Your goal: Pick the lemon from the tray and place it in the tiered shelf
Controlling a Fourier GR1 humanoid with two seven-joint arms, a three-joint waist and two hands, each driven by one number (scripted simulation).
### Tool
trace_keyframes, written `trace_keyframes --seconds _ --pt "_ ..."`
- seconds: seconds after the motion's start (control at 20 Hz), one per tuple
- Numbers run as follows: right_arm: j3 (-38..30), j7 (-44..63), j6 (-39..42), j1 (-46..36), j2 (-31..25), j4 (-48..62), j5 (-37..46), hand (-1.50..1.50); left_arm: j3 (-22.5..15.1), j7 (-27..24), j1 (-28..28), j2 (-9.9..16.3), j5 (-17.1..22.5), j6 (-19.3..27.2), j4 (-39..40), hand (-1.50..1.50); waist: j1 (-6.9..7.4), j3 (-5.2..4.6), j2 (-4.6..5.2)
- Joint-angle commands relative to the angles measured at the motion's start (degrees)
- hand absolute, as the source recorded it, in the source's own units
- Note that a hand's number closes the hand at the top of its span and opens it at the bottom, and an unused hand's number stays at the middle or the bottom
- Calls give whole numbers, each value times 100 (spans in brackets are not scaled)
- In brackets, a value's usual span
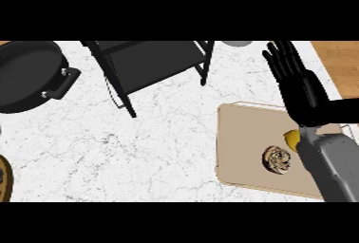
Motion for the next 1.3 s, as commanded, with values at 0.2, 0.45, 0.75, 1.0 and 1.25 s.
trace_keyframes --seconds 0.2,0.45,0.75,1.0,1.25 --pt "-621 244 502 674 -2204 893 904 -150 -1086 610 879 -246 -27 -722 669 0 -390 125 283" --pt "-1135 -39 483 1028 -2673 2452 1060 150 -1904 802 987 -641 -35 -1218 1054 0 -188 158 296" --pt "-1274 -1965 2612 1070 -2779 3465 669 -150 -1923 611 760 -685 -151 -1584 1710 0 43 150 190" --pt "-865 -1563 3049 878 -3031 2920 1169 -150 -1942 495 1090 -765 -261 -1651 1542 0 84 134 128" --pt "-150 -378 3409 712 -3727 1973 1803 -150 -1949 555 667 -1032 -337 -1515 1926 0 56 111 136"
